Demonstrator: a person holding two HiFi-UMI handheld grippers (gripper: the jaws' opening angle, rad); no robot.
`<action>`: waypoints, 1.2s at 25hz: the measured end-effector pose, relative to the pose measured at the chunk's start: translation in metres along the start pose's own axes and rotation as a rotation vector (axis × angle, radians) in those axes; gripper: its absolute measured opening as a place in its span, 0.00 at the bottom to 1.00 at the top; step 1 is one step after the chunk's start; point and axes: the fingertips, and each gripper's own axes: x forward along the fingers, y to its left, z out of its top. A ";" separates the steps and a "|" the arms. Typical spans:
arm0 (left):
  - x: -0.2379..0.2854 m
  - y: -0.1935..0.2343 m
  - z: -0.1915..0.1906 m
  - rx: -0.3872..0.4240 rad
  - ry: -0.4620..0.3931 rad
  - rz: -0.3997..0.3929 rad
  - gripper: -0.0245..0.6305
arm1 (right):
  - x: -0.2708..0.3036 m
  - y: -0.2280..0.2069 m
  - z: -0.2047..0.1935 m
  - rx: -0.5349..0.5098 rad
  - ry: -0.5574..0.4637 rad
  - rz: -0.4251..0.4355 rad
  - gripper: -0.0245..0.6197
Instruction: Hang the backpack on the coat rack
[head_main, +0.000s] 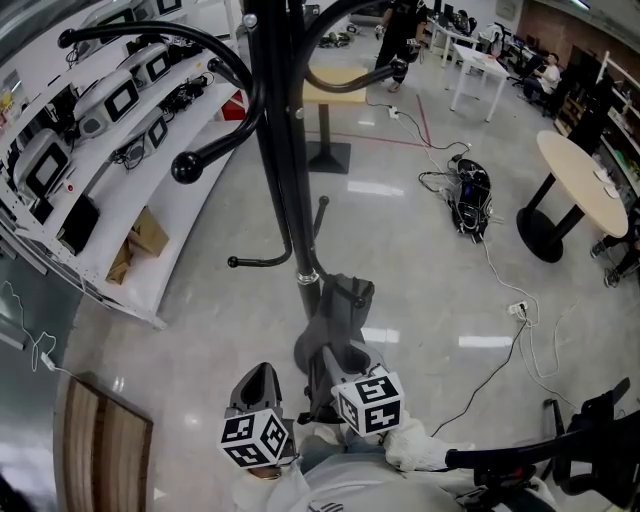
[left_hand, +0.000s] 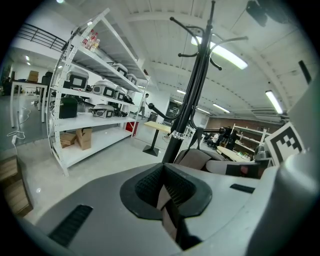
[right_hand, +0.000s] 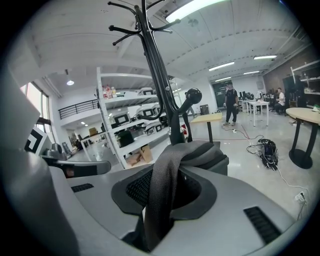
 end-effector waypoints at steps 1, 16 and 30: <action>0.001 -0.001 0.000 0.000 0.000 -0.001 0.04 | 0.000 0.000 -0.001 -0.001 0.004 0.004 0.15; -0.005 -0.019 -0.008 0.008 -0.008 -0.022 0.04 | -0.006 -0.003 -0.006 0.027 0.018 0.037 0.37; -0.004 -0.033 -0.004 0.029 -0.013 -0.081 0.04 | -0.026 -0.024 0.004 0.079 -0.036 -0.053 0.42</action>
